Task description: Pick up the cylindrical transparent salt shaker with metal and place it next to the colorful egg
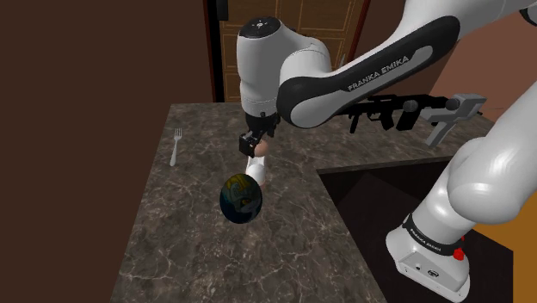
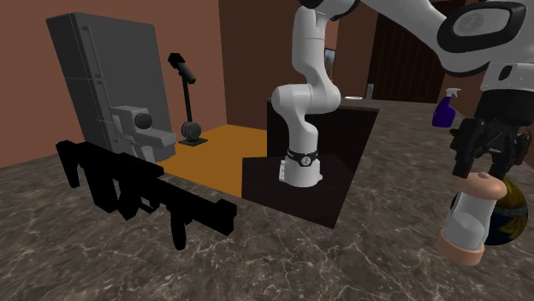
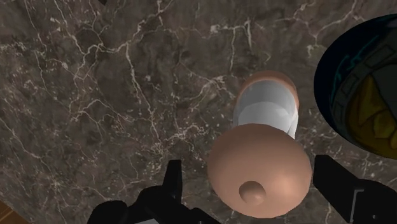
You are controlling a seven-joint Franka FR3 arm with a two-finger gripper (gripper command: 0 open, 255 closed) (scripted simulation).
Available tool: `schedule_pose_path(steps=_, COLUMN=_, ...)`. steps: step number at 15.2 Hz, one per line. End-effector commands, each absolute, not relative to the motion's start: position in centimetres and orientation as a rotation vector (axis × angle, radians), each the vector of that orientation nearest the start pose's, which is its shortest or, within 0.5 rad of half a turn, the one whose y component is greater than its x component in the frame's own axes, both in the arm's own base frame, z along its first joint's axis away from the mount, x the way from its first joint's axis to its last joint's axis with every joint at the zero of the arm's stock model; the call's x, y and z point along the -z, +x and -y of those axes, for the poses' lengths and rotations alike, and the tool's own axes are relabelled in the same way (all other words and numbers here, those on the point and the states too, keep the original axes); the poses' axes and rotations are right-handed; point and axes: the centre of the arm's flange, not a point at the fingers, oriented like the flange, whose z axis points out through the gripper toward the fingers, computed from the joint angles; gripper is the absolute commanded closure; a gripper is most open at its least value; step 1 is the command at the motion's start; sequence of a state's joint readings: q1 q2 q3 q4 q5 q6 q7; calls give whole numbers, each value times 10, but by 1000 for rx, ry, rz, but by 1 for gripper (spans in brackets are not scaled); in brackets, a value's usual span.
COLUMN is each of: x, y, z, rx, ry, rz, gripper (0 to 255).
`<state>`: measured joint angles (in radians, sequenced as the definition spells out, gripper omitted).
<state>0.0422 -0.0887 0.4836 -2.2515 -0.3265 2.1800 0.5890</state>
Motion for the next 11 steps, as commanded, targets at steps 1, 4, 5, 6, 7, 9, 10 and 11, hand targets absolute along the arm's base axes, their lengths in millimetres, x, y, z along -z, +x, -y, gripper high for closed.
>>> schedule_pose_path(steps=1, x=-421, y=443, z=-253, rx=283, ry=-3384, rz=208, gripper=0)
schedule_pose_path(steps=4, x=-443, y=439, z=-259, rx=283, ry=-3384, rz=208, gripper=0)
schedule_pose_path(steps=5, x=-443, y=439, z=-259, rx=283, ry=-3384, rz=208, gripper=0)
schedule_pose_path(steps=6, x=-443, y=439, z=-259, rx=283, ry=-3384, rz=208, gripper=0)
schedule_pose_path(steps=7, x=-443, y=439, z=-259, rx=283, ry=-3384, rz=208, gripper=0)
schedule_pose_path(steps=9, x=-443, y=439, z=-259, rx=283, ry=-3384, rz=208, gripper=0)
schedule_pose_path(steps=10, x=-443, y=439, z=-259, rx=283, ry=-3384, rz=208, gripper=0)
schedule_pose_path(steps=11, x=-443, y=439, z=-259, rx=283, ry=-3384, rz=208, gripper=0)
